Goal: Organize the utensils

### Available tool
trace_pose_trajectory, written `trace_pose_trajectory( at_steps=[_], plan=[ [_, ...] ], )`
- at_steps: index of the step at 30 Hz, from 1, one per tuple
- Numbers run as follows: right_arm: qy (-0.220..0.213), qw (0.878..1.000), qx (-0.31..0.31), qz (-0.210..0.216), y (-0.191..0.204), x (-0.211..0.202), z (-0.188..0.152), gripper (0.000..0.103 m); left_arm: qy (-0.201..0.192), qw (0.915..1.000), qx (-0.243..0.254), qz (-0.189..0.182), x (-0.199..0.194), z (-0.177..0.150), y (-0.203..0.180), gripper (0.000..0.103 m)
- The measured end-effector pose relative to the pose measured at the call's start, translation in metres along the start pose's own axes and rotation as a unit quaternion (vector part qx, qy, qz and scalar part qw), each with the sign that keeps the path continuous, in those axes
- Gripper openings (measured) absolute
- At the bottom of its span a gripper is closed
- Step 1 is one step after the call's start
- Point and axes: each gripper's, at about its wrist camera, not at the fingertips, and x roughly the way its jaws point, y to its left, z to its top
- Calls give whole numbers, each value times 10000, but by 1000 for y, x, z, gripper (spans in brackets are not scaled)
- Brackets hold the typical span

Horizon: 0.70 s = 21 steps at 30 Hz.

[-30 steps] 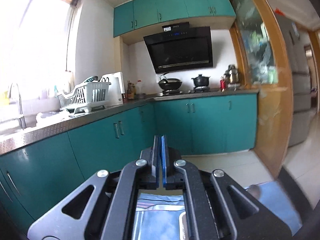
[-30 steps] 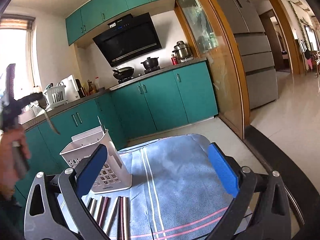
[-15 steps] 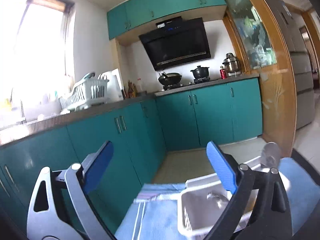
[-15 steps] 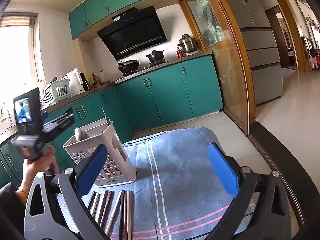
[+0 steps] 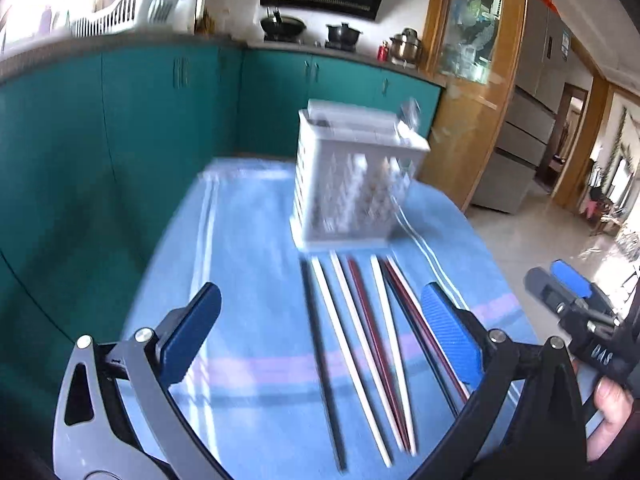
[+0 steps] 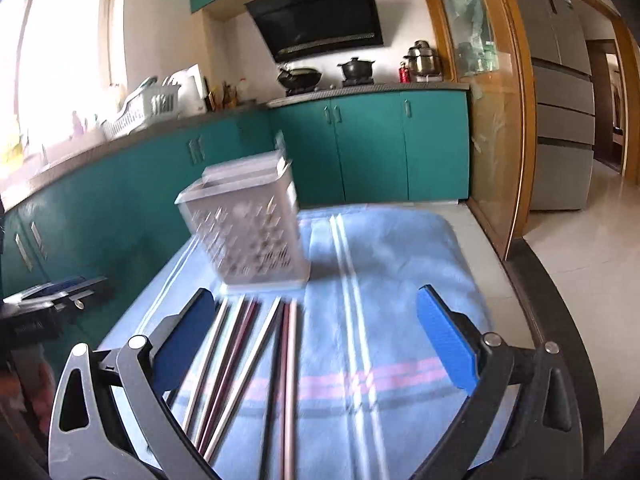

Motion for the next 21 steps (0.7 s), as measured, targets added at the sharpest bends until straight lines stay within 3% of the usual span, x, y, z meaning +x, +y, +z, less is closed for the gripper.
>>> trace_pose_trajectory(
  at_steps=[3,8,15,21],
  plan=[
    [264,9996,-124,-6,13,-7,-27,99,247,9997,-9,-65,0,-23,-6,99],
    [367,9993,-87,-81,18,-17,-48,99,203,9996,200,-62,-13,-40,-20,99],
    [153,9992,-99,-347,12,-21,-48,99,113,9993,370,-16,-27,-54,-24,99],
    [224,9989,-87,-401,7,-11,-48,99,253,9987,445,-22,-17,-62,-23,99]
  ],
)
